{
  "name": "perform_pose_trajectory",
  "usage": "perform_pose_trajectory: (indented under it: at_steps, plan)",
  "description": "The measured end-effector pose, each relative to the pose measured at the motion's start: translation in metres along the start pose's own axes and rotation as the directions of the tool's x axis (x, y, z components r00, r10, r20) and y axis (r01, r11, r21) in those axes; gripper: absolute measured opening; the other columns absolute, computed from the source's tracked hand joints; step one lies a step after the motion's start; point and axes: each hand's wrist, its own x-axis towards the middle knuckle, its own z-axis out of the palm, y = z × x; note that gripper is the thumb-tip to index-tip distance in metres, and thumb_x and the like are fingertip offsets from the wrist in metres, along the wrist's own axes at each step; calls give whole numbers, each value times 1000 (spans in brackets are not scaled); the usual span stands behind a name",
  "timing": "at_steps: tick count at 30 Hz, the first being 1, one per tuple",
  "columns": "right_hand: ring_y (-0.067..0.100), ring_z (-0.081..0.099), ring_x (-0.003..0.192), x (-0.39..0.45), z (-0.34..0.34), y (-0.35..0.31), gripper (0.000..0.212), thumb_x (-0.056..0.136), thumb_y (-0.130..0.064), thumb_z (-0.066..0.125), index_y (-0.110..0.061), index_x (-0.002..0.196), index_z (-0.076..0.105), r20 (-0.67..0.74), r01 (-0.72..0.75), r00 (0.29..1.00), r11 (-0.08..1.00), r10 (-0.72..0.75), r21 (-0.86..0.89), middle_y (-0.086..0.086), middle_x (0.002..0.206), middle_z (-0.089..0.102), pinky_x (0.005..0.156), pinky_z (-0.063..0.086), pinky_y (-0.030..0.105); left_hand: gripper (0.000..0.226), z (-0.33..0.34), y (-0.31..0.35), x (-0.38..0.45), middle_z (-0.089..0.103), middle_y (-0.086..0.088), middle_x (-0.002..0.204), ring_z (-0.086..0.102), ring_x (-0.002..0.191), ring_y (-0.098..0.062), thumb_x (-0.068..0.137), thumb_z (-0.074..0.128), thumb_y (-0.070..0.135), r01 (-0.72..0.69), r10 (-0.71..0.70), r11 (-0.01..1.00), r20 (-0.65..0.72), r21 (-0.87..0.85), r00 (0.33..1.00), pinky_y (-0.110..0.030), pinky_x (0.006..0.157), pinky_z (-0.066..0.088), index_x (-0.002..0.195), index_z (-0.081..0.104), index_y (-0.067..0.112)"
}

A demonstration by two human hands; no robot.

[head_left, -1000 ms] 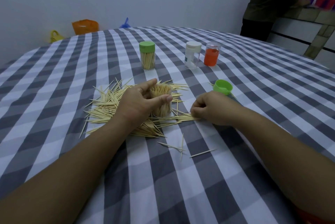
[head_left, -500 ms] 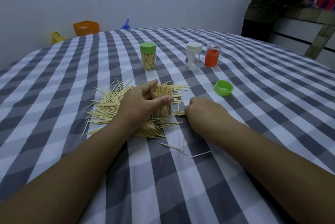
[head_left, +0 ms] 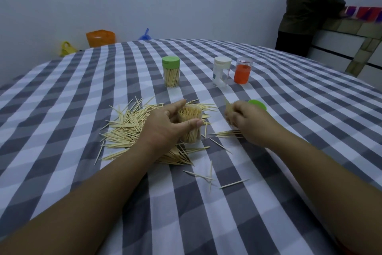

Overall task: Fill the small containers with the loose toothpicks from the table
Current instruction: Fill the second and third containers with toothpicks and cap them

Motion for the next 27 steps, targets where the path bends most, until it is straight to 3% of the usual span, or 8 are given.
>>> perform_pose_trajectory:
  at_steps: [2,4,8,13,20,24,27]
  plan:
    - [14,61,82,-2,0,-4,18,99,-11,42,-18,90,56,-52,-23,998,938,43,347,-1,85,62,75,50,25,75,2,0,-1,69,-9,110,61,83,8,67,81,17,10,-10,1000,13,-4,1000,-5,69,49,135,50,8]
    - [19,67,87,-2,3,-10,18,100,-10,41,-18,91,55,-77,-28,992,790,96,613,6,90,63,82,55,32,79,4,1,-3,67,-9,116,64,93,-1,63,81,22,12,-12,1000,40,-20,999,-8,76,51,135,50,10]
    - [21,70,88,-4,11,-19,16,101,-10,38,-14,94,53,-168,68,979,598,113,798,6,87,60,83,56,34,91,10,1,-7,66,-7,121,64,107,-9,53,79,36,5,-1,999,92,-36,996,-25,93,52,136,49,13]
    - [19,69,96,-10,20,-30,15,101,-8,37,-13,102,51,-327,278,944,446,35,851,15,100,64,86,54,31,98,13,0,-10,62,-3,128,60,114,-10,49,81,46,-6,9,1000,116,-23,993,-37,98,50,136,49,15]
    - [16,69,98,-15,23,-32,13,101,-10,39,-12,103,51,-418,368,908,479,-2,797,15,97,69,90,54,29,97,14,1,-11,60,-1,130,60,115,-8,50,80,43,2,-2,1000,117,-7,993,-34,99,50,137,49,15]
    - [16,69,98,-15,27,-31,14,100,-7,39,-11,101,52,-333,305,943,436,-15,846,11,92,70,85,55,26,97,13,2,-11,61,-1,129,61,113,-7,51,80,44,-4,2,1000,121,13,993,-33,98,50,137,48,15]
    - [10,69,89,-17,34,-29,13,97,-6,47,-13,95,58,-233,200,972,538,-7,819,6,90,71,72,54,20,92,13,2,-11,67,-8,118,64,107,-6,54,80,39,-4,2,1000,116,9,993,-30,92,54,136,49,14]
